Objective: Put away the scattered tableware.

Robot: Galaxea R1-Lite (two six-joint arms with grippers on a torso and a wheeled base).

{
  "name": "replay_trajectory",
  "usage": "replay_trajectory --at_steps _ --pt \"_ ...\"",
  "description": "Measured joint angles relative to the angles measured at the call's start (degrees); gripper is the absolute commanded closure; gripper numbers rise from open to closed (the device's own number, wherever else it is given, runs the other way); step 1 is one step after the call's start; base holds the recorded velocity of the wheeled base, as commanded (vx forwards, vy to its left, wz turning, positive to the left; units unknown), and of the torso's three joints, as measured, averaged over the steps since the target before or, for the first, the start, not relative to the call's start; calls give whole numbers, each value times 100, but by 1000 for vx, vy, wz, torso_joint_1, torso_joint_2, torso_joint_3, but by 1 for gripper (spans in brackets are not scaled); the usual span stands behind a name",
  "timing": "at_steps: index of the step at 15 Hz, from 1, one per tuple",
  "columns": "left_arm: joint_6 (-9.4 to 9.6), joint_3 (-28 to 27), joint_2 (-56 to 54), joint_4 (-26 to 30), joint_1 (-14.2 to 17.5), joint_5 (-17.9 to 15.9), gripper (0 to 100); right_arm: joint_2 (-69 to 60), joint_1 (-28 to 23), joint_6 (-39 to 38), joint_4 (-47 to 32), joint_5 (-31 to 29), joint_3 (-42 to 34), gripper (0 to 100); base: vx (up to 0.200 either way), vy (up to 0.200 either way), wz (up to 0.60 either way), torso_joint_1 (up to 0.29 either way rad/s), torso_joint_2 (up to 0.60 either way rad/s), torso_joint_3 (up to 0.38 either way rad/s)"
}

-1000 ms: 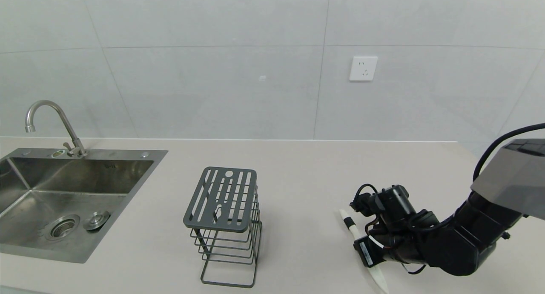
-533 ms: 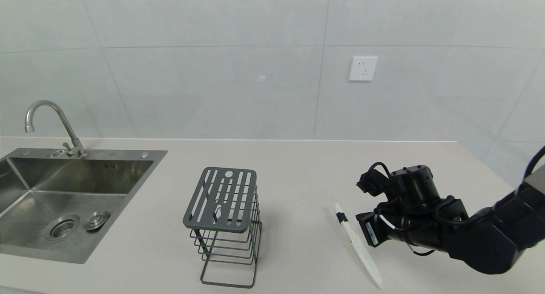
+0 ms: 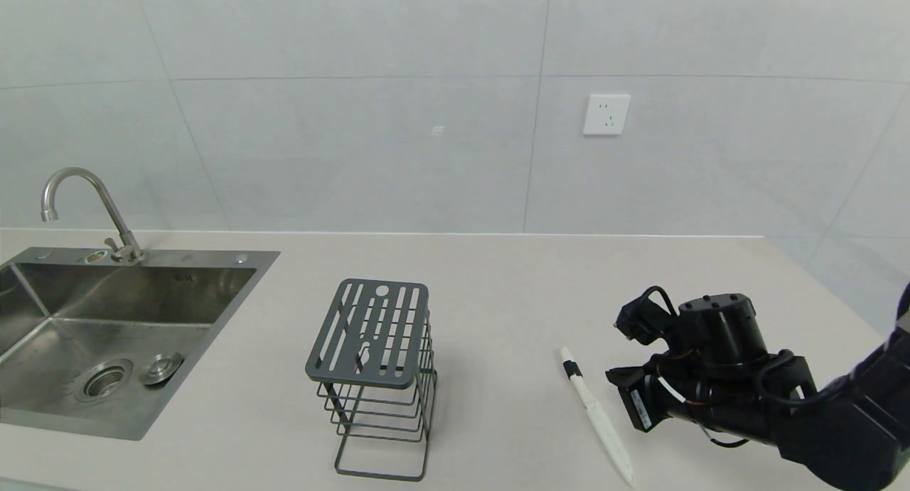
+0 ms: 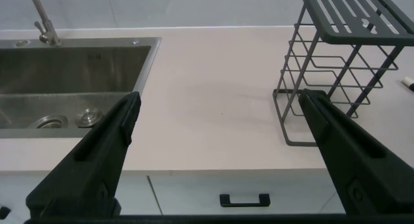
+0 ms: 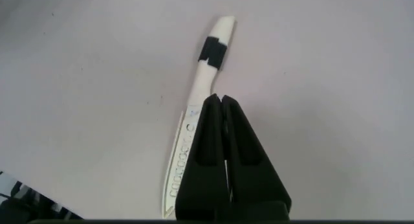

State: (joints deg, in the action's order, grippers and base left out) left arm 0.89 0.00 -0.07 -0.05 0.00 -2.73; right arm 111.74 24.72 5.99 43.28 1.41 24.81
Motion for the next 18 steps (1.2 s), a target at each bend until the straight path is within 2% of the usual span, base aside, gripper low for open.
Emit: replay_trajectory --at_steps 7,9,12,14,18 --pt "0 0 0 5 0 0 0 468 116 50 -45 74 182 0 0 0 0 0 0 0" --pt "0 0 0 5 0 0 0 645 127 59 -408 145 438 0 0 0 0 0 0 0" --pt "0 0 0 5 0 2 0 722 127 59 -1597 171 1067 0 0 0 0 0 0 0" --pt "-10 0 0 5 0 0 0 763 118 71 -1819 145 1356 0 0 0 0 0 0 0" --pt "-29 0 0 5 0 0 0 1073 107 72 -1808 -117 1474 0 0 0 0 0 0 0"
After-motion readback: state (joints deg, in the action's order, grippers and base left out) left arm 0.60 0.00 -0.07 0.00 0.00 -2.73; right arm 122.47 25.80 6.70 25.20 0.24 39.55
